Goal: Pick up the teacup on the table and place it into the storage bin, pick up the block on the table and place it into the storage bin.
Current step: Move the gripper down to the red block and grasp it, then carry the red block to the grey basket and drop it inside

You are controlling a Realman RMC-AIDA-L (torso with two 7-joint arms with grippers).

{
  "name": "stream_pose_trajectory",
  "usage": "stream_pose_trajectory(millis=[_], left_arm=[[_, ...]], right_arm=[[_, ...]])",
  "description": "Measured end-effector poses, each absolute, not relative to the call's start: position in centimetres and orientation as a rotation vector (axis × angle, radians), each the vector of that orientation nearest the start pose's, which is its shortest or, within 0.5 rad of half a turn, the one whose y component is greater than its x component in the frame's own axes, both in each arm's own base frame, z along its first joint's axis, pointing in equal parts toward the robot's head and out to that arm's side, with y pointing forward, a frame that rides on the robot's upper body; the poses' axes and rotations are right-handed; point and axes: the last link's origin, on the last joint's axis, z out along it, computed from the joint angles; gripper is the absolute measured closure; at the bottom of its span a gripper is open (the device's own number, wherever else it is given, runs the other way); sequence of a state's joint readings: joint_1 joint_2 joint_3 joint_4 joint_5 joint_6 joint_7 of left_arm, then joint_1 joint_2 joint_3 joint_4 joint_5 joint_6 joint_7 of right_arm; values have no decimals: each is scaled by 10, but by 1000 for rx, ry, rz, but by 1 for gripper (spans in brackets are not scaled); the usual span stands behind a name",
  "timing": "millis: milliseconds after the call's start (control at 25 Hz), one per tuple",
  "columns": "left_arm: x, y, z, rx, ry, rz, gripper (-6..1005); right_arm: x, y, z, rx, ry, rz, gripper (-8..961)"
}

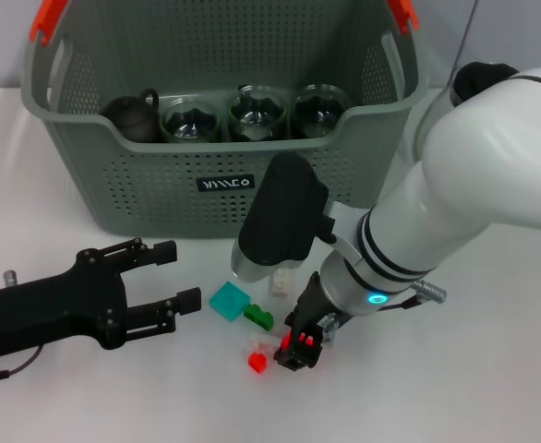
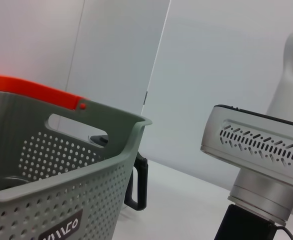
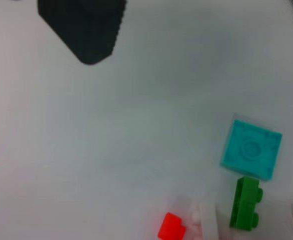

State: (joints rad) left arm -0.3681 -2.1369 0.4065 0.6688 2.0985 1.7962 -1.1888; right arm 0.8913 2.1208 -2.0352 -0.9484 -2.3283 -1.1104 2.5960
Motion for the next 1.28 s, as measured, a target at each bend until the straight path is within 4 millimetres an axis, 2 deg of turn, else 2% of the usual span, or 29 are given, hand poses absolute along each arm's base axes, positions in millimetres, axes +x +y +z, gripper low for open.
stream_pose_trajectory(millis=[440,640,840,960,1160,1280], left_arm=[[-300,257,7,-2619,-626,-907,233],[-300,255,7,-2621,-630,-915,233],[-302,253,7,-2612,-640,-912,233],[-303,251,7,-2607,-646,-909,233],[-304,251,7,-2607,-650,-905,233],[-304,251,6,-2607,-651,-906,233]], right_arm=[[123,327,-146,-2886,434,-653,580],[124,320,-130,-2890,473,-645,622],[122,318,-90,-2864,548,-551,622],[108,319,-61,-2864,550,-452,621],[61,323,-9,-2933,502,-148,622],[27,338,24,-2921,449,64,624]])
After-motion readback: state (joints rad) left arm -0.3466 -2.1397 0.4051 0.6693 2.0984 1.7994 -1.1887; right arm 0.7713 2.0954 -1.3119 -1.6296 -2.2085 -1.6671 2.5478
